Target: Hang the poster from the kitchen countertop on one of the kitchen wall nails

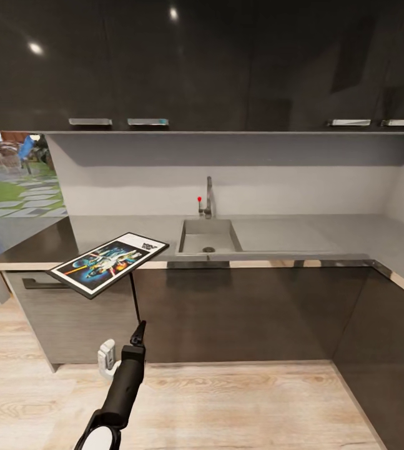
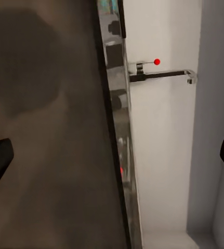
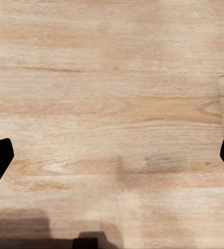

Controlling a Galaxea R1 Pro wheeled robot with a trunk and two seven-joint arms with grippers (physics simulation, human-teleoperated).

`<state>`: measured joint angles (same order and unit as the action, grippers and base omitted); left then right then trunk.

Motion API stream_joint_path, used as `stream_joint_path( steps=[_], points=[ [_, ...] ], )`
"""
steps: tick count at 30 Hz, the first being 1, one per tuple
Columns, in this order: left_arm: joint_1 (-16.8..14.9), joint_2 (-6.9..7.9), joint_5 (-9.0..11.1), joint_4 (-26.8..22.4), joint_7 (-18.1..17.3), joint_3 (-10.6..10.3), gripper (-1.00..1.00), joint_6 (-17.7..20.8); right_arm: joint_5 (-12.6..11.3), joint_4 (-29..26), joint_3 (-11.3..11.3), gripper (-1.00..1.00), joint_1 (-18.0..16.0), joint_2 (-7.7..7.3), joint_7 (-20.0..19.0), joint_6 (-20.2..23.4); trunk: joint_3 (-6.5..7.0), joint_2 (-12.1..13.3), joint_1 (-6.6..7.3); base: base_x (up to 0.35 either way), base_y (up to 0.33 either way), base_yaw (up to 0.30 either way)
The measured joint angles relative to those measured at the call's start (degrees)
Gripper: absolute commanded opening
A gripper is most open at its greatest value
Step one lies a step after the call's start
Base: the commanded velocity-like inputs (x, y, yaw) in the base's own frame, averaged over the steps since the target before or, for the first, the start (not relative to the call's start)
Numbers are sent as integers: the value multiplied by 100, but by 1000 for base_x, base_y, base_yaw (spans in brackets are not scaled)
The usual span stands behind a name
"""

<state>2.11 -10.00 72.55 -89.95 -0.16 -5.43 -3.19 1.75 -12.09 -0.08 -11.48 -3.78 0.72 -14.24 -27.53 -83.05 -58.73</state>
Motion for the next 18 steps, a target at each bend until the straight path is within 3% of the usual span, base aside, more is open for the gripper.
stream_joint_path(
  steps=[8, 18],
  points=[
    [0, 0, 1, -24, -7, 1, 100, -180, 0, 1, 0, 100, 0, -1, 0, -4, 0, 0, 0, 6, 0, 31],
    [1, 0, -3, -29, -64, -3, 100, -208, 0, 1, 0, 100, -1, 0, 0, -9, 0, 0, 0, 0, 0, 248]
  ],
)
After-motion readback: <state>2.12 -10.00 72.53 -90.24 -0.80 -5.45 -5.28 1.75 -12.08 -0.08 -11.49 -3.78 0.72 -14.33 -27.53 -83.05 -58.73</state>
